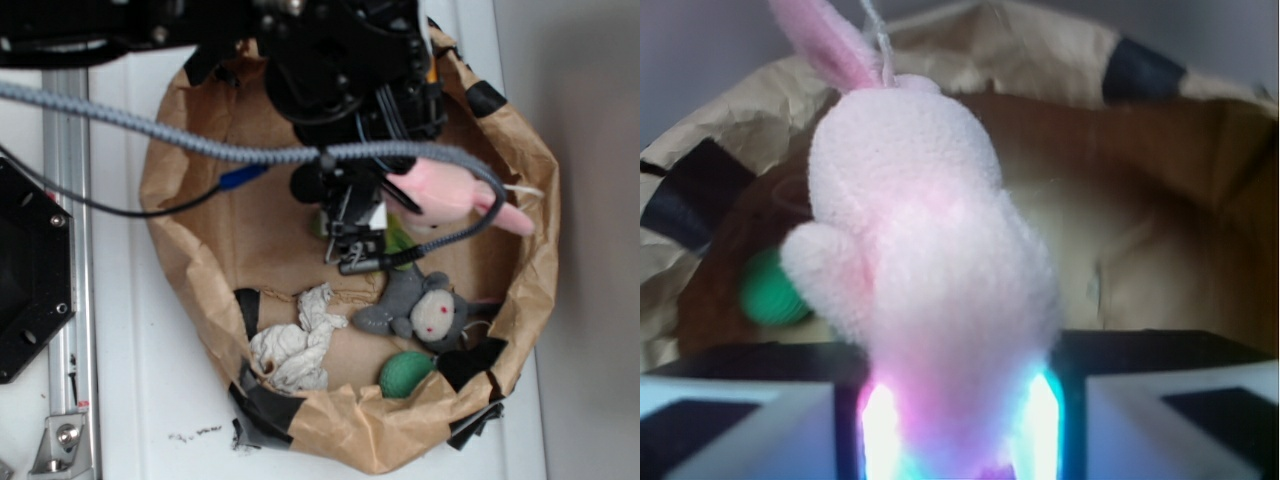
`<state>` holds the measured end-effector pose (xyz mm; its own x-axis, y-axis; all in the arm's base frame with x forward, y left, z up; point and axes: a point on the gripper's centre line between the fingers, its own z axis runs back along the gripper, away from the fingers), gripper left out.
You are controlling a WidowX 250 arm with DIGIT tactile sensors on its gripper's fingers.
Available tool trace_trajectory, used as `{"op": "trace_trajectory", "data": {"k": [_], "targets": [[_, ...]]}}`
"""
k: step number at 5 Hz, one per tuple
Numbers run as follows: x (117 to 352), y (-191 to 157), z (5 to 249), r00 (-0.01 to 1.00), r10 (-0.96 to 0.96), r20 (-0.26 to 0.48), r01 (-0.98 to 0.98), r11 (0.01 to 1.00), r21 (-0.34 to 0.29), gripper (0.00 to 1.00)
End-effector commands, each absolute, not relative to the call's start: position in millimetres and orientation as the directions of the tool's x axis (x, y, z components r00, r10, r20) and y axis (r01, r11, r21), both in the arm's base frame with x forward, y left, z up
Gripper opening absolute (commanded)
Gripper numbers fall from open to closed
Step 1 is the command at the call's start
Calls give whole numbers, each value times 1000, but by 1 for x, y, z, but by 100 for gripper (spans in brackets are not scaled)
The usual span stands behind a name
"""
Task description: Grab the pink bunny.
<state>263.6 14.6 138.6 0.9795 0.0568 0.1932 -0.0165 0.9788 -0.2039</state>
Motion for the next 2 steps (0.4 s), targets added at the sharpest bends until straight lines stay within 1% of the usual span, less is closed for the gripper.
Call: {"op": "trace_trajectory", "data": {"k": [1,2], "targets": [[255,12,162,927,275,257,-240,958,-158,0],[256,15,158,917,328,225,-299,942,-155,0]]}}
